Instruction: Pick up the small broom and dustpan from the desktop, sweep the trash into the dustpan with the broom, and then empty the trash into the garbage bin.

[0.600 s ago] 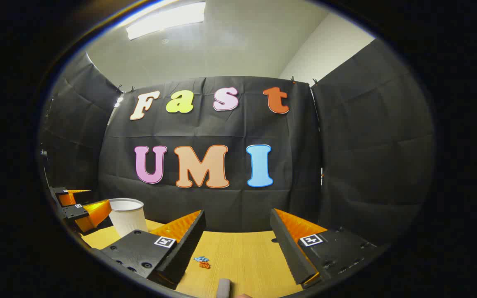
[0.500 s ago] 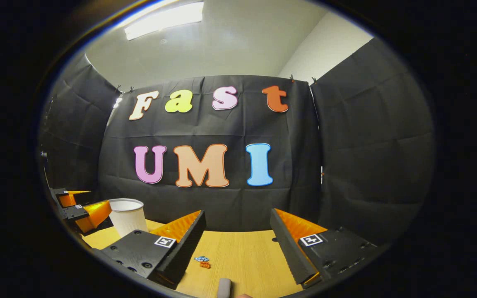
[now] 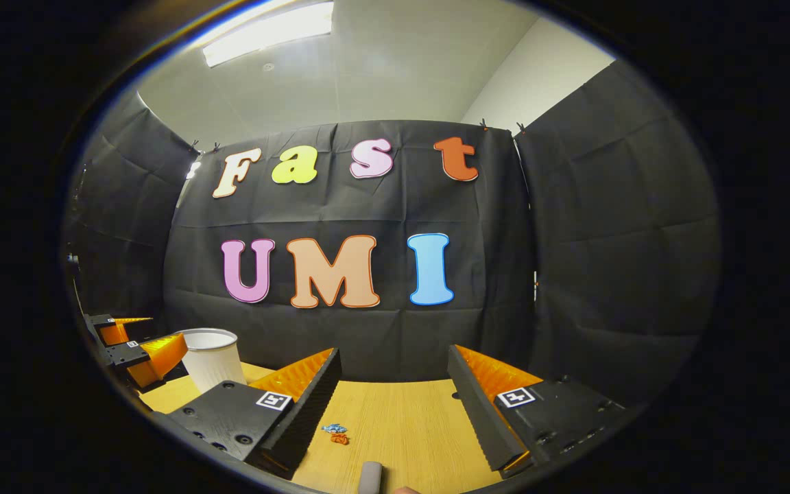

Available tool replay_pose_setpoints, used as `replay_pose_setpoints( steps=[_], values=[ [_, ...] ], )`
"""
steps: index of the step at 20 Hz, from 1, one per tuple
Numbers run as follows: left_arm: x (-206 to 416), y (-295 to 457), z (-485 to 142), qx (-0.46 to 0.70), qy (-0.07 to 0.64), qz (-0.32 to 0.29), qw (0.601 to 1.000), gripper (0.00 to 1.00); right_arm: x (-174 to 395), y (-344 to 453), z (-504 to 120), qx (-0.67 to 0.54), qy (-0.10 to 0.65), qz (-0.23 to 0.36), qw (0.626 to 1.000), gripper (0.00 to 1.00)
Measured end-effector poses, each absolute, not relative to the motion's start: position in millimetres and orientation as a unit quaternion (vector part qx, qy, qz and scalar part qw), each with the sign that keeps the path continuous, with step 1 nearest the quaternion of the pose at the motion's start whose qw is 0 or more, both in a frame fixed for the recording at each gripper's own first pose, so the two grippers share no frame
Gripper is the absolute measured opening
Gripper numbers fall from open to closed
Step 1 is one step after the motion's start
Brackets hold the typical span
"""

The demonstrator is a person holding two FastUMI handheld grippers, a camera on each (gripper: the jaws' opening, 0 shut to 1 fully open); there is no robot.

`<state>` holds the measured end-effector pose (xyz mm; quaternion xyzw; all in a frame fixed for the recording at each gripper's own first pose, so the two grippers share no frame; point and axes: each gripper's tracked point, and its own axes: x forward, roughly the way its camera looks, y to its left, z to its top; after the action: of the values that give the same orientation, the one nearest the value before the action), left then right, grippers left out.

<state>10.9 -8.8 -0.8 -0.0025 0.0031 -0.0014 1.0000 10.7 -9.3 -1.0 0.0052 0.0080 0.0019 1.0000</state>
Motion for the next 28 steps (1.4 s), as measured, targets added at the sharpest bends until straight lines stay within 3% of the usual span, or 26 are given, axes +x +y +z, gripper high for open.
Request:
replay_pose_setpoints(
  steps=[28],
  values=[
    [10.9, 10.1, -18.5, 0.013, 0.035, 0.035, 0.999, 0.92, 22.7, 3.0, -20.3, -0.009, 0.037, 0.044, 0.998, 0.92]
  ],
)
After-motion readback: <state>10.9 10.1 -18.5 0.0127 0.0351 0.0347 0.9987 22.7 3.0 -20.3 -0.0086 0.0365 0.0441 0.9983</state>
